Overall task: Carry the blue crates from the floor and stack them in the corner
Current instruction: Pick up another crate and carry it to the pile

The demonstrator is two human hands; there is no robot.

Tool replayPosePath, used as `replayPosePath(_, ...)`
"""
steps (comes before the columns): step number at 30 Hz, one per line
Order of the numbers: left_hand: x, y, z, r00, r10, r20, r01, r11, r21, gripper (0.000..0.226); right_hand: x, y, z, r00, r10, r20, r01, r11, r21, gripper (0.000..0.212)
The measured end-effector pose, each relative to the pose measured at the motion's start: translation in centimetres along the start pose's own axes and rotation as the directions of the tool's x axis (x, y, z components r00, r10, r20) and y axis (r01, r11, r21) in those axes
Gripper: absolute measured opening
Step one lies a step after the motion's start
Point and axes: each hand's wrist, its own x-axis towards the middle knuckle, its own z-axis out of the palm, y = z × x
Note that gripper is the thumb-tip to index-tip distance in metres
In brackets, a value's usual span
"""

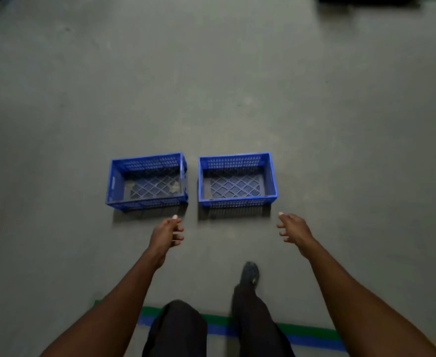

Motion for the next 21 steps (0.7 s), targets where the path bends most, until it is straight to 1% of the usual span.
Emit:
replayPosePath(3, 7.3, 0.4, 3.2, 1.000, -0.022, -0.018, 0.023, 0.997, 0.070, 0.029, 8.4, -0.4, -0.1, 1.000, 0.015, -0.012, -0.016, 0.993, -0.114, 0.036)
replayPosePath(5, 12.7, 0.4, 5.1, 1.000, -0.025, -0.010, 0.026, 0.989, 0.146, 0.029, 14.1, -0.2, 0.5, 1.000, 0.007, -0.016, -0.010, 0.984, -0.180, 0.043)
replayPosePath(8, 22.6, -1.3, 7.3, 1.000, 0.009, 0.013, -0.013, 0.964, 0.265, 0.029, 24.8, 1.7, 2.0, 1.000, -0.018, 0.004, 0.019, 0.951, -0.308, 0.052)
replayPosePath(9, 26.0, -2.2, 8.1, 1.000, 0.020, 0.020, -0.025, 0.952, 0.305, 0.030, 28.5, 2.6, 2.7, 0.999, -0.029, 0.018, 0.033, 0.939, -0.343, 0.050)
replayPosePath(12, 36.4, -6.4, 10.1, 0.997, 0.046, 0.059, -0.067, 0.902, 0.427, 0.031, 38.3, 5.3, 5.1, 0.997, -0.074, 0.005, 0.069, 0.909, -0.411, 0.032)
replayPosePath(14, 42.7, -9.3, 11.3, 0.994, 0.083, 0.072, -0.108, 0.866, 0.488, 0.029, 43.9, 6.9, 6.2, 0.996, -0.089, -0.005, 0.077, 0.882, -0.466, 0.028)
replayPosePath(16, 48.5, -11.3, 12.6, 0.981, 0.181, 0.069, -0.188, 0.808, 0.559, 0.027, 49.6, 8.9, 6.6, 0.994, -0.104, -0.018, 0.078, 0.839, -0.538, 0.038)
replayPosePath(17, 51.1, -11.8, 13.4, 0.968, 0.241, 0.064, -0.231, 0.769, 0.597, 0.030, 52.3, 9.8, 6.7, 0.994, -0.109, -0.019, 0.079, 0.823, -0.563, 0.044)
replayPosePath(19, 56.1, -12.6, 14.8, 0.947, 0.320, 0.038, -0.271, 0.727, 0.631, 0.043, 56.7, 11.1, 7.1, 0.989, -0.147, -0.021, 0.106, 0.795, -0.597, 0.057)
replayPosePath(21, 61.3, -13.5, 15.7, 0.941, 0.338, -0.012, -0.251, 0.719, 0.648, 0.060, 60.6, 11.9, 7.3, 0.977, -0.204, -0.056, 0.123, 0.765, -0.632, 0.070)
